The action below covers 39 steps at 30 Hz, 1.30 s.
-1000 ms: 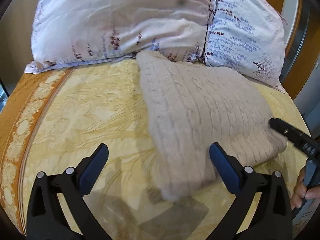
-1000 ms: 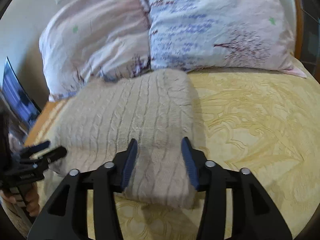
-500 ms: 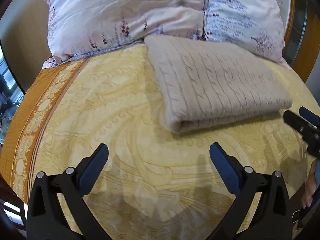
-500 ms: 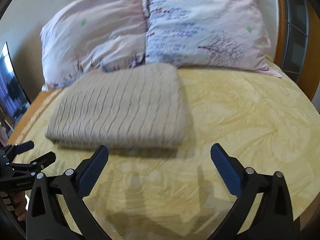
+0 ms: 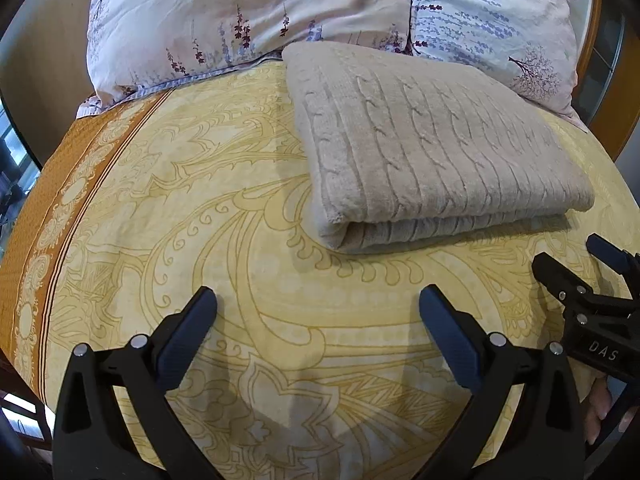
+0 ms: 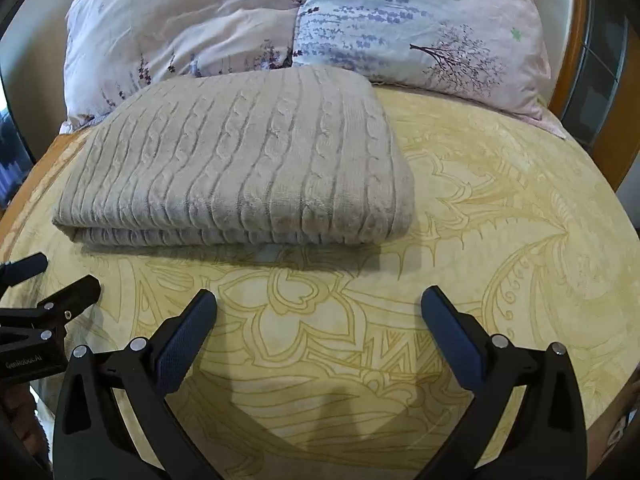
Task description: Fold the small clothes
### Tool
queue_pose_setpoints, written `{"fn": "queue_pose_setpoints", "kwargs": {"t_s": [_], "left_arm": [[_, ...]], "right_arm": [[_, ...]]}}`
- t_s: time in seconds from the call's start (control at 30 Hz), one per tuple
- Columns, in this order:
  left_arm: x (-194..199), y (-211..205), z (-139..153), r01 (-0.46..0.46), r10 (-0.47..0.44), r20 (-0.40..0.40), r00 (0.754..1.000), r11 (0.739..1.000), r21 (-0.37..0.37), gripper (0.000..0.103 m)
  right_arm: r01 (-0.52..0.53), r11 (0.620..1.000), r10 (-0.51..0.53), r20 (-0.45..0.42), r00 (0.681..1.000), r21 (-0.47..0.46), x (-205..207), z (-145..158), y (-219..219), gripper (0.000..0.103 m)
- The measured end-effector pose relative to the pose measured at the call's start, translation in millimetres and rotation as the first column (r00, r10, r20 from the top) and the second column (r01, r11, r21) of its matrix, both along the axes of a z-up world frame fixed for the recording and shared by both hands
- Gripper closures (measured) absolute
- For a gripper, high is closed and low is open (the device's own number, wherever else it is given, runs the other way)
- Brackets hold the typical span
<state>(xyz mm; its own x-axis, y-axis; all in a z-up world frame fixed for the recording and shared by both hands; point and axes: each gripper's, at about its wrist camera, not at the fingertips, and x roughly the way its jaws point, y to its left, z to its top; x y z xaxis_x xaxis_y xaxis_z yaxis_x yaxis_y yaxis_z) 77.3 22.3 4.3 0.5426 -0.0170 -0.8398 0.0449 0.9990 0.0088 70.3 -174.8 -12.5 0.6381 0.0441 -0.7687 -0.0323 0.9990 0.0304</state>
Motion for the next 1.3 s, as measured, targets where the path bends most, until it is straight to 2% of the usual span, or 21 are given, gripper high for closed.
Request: {"fn": "queue_pose_setpoints", "kwargs": {"t_s": [1.3], "left_arm": [[2.4,3.4,-0.9,-0.003,0.003,-0.011,1.0,1.0,0.0,0.002]], "right_arm": [[0.003,1.0,-0.003,-0.003,1.0,0.0,0.8,-1.3,-1.8,0.001]]}}
